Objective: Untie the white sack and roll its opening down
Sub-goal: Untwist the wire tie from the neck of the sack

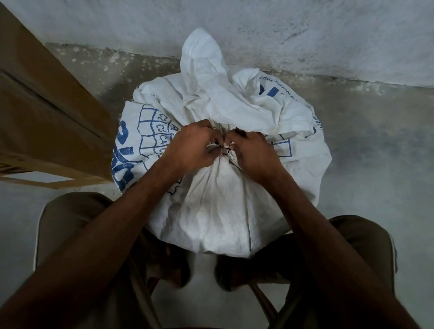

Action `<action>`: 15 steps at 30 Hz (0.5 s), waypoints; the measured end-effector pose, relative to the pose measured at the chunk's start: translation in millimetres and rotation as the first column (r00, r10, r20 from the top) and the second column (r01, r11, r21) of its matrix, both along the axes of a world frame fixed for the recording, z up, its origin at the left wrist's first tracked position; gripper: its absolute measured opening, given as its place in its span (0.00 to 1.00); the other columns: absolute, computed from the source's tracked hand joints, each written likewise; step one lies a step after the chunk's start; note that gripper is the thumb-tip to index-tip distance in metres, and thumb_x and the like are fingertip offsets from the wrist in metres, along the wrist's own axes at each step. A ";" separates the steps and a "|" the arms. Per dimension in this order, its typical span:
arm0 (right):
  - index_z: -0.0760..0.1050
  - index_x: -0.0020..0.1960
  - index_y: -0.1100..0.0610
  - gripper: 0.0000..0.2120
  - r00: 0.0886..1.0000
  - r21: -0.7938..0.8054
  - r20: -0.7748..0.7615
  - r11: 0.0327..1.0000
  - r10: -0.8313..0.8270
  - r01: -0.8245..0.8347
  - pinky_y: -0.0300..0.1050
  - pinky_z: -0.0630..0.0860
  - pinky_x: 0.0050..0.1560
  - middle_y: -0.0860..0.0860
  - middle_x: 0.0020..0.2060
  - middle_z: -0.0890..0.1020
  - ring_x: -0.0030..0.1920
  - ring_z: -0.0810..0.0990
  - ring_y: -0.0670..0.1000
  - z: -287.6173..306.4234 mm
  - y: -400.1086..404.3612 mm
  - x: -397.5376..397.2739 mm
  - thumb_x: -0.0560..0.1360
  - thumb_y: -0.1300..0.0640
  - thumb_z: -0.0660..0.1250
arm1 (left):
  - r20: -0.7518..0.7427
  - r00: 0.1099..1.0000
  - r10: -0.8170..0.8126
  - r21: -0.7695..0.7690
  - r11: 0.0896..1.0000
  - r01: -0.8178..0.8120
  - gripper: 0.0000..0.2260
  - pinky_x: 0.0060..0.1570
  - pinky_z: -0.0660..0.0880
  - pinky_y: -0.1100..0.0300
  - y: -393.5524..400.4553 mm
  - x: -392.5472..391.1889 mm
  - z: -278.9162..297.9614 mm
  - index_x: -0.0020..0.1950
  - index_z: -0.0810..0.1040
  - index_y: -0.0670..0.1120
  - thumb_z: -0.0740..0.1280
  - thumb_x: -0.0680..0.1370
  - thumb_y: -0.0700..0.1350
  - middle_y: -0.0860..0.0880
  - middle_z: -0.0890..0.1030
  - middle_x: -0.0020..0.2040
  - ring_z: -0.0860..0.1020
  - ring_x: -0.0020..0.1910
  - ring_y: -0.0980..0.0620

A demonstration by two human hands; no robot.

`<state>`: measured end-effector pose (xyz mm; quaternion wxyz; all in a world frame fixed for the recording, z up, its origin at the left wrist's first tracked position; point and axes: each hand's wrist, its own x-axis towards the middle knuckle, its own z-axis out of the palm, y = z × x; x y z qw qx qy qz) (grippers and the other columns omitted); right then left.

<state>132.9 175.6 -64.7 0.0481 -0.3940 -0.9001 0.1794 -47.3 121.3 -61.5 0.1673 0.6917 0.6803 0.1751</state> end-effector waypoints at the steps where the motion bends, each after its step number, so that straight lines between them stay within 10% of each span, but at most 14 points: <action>1: 0.72 0.62 0.52 0.25 1.000 0.002 -0.019 1.000 -0.006 0.006 0.55 0.77 0.48 0.58 0.55 0.77 0.55 0.76 0.63 1.0 -1.6 -0.1 0.73 0.45 0.45 | 0.005 1.000 0.006 0.003 1.000 -0.006 0.11 0.45 0.80 0.51 -0.7 0.0 -0.4 0.50 0.86 0.55 0.70 0.69 0.53 0.50 0.82 0.46 0.82 0.44 0.48; 15: 0.74 0.49 0.57 0.17 0.976 -0.035 -0.214 0.999 -0.041 0.034 0.53 0.74 0.45 0.54 0.41 0.81 0.42 0.78 0.60 -4.1 -1.1 -4.7 0.70 0.48 0.53 | 0.043 0.996 -0.072 -0.043 0.996 0.074 0.14 0.46 0.80 0.50 -3.3 -3.1 3.1 0.56 0.83 0.54 0.71 0.71 0.46 0.48 0.77 0.52 0.80 0.48 0.47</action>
